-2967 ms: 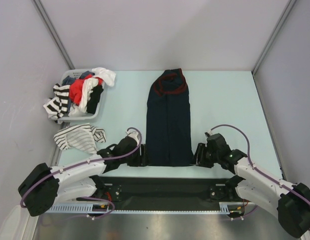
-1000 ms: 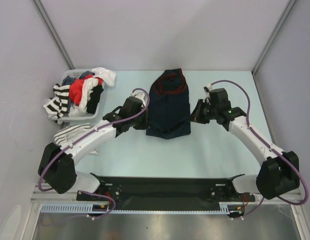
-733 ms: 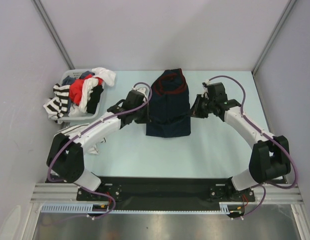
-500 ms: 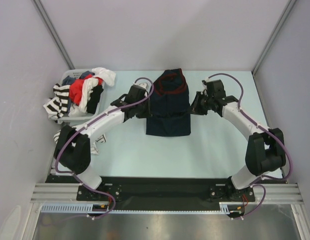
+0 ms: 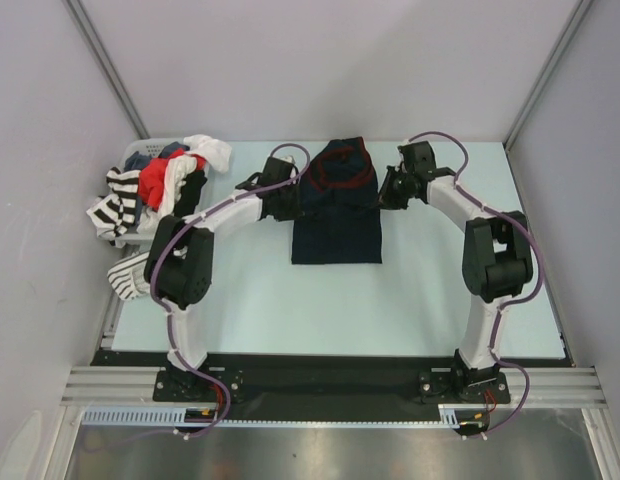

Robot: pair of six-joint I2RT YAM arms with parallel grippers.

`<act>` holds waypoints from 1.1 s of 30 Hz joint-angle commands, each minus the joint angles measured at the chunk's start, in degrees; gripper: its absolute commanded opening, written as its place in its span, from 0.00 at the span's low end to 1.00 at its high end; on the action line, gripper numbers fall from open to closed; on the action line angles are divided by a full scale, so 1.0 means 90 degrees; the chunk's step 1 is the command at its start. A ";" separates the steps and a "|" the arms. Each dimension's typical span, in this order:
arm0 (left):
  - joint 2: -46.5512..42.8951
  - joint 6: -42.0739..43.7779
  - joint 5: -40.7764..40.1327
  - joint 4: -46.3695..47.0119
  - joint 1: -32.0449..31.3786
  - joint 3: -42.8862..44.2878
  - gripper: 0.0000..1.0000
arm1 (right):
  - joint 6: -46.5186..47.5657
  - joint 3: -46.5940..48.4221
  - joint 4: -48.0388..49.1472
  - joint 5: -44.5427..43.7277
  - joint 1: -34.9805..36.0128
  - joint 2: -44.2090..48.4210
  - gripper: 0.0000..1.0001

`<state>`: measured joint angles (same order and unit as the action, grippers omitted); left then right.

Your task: Fold and stack the tank tops

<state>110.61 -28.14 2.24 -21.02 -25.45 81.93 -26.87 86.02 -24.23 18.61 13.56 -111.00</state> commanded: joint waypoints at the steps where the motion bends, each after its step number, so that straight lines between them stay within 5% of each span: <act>1: 0.0190 0.0197 0.0025 0.0216 0.0084 0.0447 0.00 | 0.0046 0.0461 -0.0032 -0.0241 -0.0052 -0.0215 0.00; 25: 0.0503 0.0090 0.0210 0.0499 0.0328 0.0623 0.02 | 0.0007 0.0647 0.0309 -0.0135 -0.0315 -0.0596 0.04; 29: 0.0708 0.0031 0.0512 0.0499 0.0367 0.0760 0.22 | -0.0090 0.0823 0.0319 0.0149 -0.0384 -0.0869 0.15; 33: 0.0582 -0.0008 0.0532 0.0626 0.0396 0.0624 0.64 | -0.0158 0.0707 0.0426 0.0071 -0.0403 -0.0754 0.59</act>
<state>116.71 -27.66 5.63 -18.09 -22.70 86.46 -27.90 91.22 -22.26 18.70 10.35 -118.54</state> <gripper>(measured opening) 0.571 0.525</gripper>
